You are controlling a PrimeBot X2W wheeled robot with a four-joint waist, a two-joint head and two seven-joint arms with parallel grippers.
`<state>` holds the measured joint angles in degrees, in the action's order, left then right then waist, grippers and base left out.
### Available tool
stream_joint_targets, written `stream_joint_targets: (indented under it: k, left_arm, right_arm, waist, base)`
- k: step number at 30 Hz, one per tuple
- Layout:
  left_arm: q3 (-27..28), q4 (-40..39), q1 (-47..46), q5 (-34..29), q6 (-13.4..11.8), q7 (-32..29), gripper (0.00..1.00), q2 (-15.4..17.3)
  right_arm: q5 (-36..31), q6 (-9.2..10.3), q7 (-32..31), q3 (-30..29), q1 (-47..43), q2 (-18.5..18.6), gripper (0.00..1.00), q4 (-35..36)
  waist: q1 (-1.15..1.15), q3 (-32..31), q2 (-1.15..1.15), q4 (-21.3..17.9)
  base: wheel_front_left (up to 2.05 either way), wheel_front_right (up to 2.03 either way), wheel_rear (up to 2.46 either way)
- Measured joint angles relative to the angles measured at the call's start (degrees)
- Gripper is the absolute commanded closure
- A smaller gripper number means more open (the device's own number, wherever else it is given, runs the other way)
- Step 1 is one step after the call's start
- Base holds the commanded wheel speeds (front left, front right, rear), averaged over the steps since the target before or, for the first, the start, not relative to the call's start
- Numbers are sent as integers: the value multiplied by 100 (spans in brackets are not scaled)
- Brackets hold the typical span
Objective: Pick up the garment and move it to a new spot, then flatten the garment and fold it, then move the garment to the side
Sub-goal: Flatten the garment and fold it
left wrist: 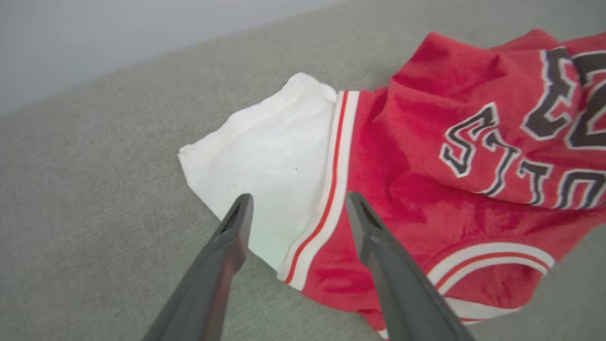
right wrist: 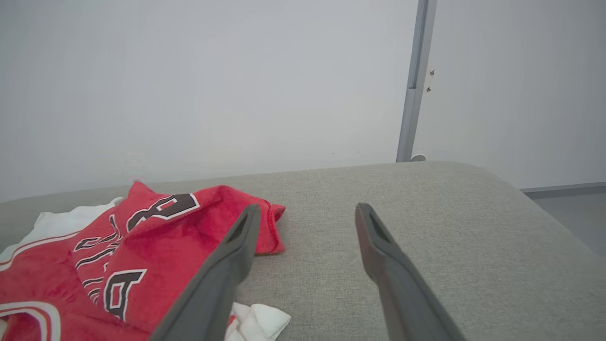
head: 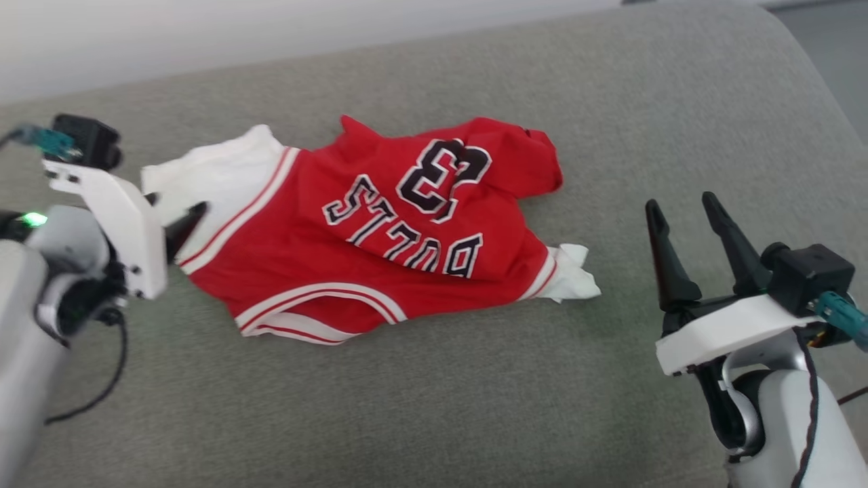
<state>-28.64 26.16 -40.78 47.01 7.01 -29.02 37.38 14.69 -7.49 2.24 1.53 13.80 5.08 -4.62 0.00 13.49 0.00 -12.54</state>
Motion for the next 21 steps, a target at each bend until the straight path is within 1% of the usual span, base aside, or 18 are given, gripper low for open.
stream_joint_targets:
  k: [4,7,12,17,18,19,20,21]
  left_arm:
    - [-103,760,-361,-67,-321,-669,0,31]
    - [-192,1179,-587,-134,-465,-1043,0,57]
    - [-212,1608,-879,-162,-617,-1281,0,31]
    - [-119,1881,-1092,-18,-648,-1430,0,-66]
    - [-114,1918,-1132,-13,-648,-1470,25,-82]
    - [-116,1956,-1176,4,-632,-1513,88,-105]
    - [-119,1976,-1201,19,-616,-1532,100,-131]
    - [-130,1995,-1227,19,-595,-1533,100,-148]
  right_arm:
    - [21,0,51,75,64,-57,0,-93]
    - [55,0,62,188,107,-86,0,-98]
    - [130,0,115,303,193,-97,0,-89]
    - [196,0,172,350,238,-97,0,-104]
    - [197,0,182,343,266,-91,0,-109]
    - [197,0,183,331,293,-83,0,-115]
    - [197,0,182,314,313,-78,0,-120]
    - [196,0,183,289,326,-75,0,-121]
  waist:
    - [0,195,0,-166]
    - [0,347,0,-276]
    - [0,595,0,-415]
    - [0,780,0,-486]
    - [0,800,0,-486]
    - [0,809,0,-475]
    - [0,815,0,-459]
    - [0,819,0,-441]
  base:
    - [0,0,0]
    - [0,0,0]
    - [0,0,0]
    - [0,0,0]
    - [0,0,0]
    - [0,0,0]
    - [0,0,0]
    - [0,0,0]
